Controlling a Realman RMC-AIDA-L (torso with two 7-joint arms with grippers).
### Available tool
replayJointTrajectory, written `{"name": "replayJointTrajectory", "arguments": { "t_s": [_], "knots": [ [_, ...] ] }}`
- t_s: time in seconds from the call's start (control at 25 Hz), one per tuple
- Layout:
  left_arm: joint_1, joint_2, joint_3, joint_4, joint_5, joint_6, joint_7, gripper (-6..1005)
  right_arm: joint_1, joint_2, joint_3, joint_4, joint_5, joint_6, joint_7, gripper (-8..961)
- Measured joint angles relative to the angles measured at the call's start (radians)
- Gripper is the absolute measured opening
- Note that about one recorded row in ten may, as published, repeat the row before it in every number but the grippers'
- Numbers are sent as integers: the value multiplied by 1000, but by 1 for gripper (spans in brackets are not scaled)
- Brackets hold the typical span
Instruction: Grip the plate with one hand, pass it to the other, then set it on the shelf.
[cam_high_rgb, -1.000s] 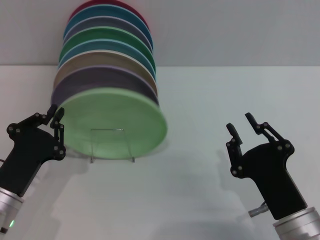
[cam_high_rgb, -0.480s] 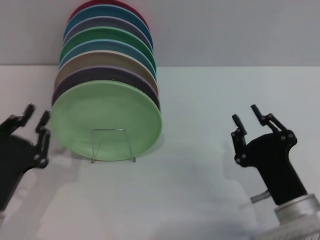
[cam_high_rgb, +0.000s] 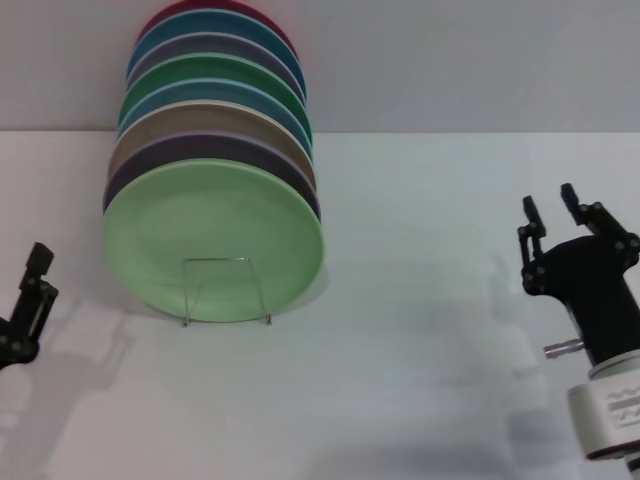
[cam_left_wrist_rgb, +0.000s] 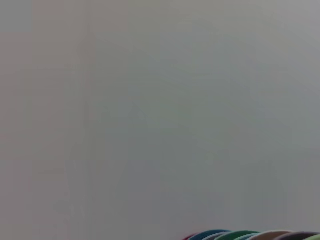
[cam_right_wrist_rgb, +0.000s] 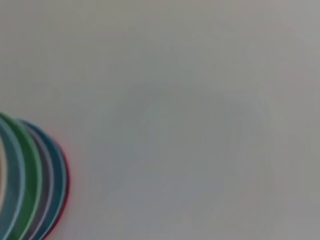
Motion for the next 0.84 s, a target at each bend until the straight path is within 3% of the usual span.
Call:
{"name": "replayJointTrajectory", "arguments": {
  "t_s": [0.28, 0.48, 0.64, 0.84],
  "knots": [
    [-16, -1, -120, -3, -1, -109, -140, 603, 46, -6, 10, -158, -12, -13, 358, 472],
    [-41, -7, -168, -20, -1, -183, -136, 842, 85, 0, 11, -239, -13, -19, 432, 505],
    [-53, -8, -213, -27, -1, -217, -135, 842, 108, -1, 15, -259, -11, -19, 433, 607],
    [-63, -5, -276, -32, -1, -247, -134, 842, 165, -4, 27, -300, -7, 2, 435, 607]
  ]
}}
